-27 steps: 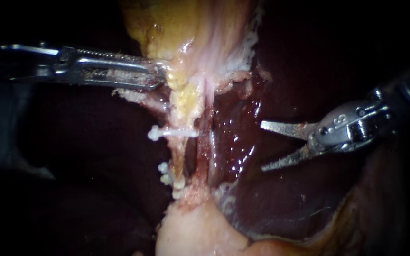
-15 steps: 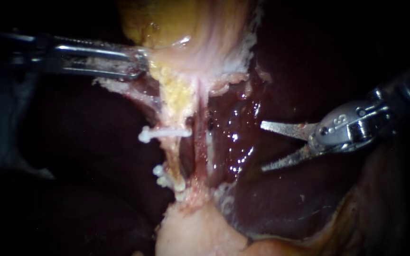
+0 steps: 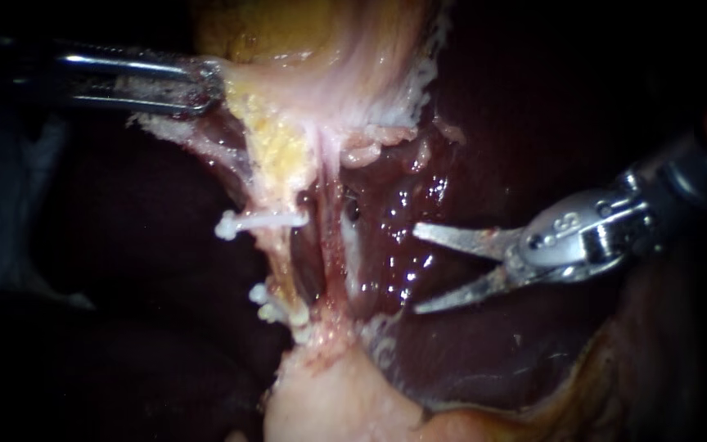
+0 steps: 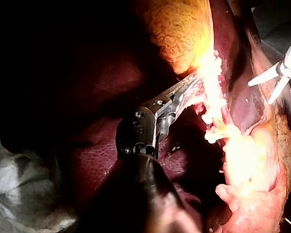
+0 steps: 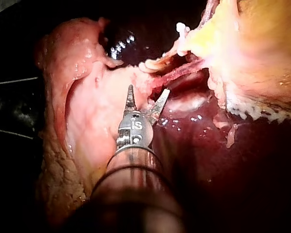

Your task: Go to the cutting position left tube

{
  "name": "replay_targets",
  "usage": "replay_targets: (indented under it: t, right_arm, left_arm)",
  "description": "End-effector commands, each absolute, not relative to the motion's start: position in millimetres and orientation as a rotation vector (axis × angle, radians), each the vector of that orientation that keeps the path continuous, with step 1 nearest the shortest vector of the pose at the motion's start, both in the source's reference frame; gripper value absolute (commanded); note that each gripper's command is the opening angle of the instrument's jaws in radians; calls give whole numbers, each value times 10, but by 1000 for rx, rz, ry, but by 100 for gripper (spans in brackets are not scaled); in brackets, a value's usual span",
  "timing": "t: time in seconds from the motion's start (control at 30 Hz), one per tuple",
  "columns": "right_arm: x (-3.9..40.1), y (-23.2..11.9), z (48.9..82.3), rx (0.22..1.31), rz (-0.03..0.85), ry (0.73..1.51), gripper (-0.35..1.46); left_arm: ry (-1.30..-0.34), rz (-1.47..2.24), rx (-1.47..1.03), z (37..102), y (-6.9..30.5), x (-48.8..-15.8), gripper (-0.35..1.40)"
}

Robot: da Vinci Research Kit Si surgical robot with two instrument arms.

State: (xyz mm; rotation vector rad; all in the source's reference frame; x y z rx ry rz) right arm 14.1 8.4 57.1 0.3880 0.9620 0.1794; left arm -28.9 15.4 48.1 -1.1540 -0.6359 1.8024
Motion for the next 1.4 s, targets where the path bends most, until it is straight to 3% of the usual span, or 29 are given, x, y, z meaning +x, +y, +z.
replay_targets:
  t: [0.03,0.47,1.0,1.4]
  right_arm:
    - [145,82,571,401,186,965,143]
    - [198,57,617,475,201,985,143]
    - [216,81,655,520,213,984,143]
    - [257,83,659,653,202,1097,141]
  left_arm:
    - [-634,1803,-1153,481,153,-289,-35]
    - [-633,1797,-1149,480,151,-293,-35]
    - [-632,1796,-1149,480,151,-294,-35]
    - [-632,1797,-1149,481,151,-294,-35]
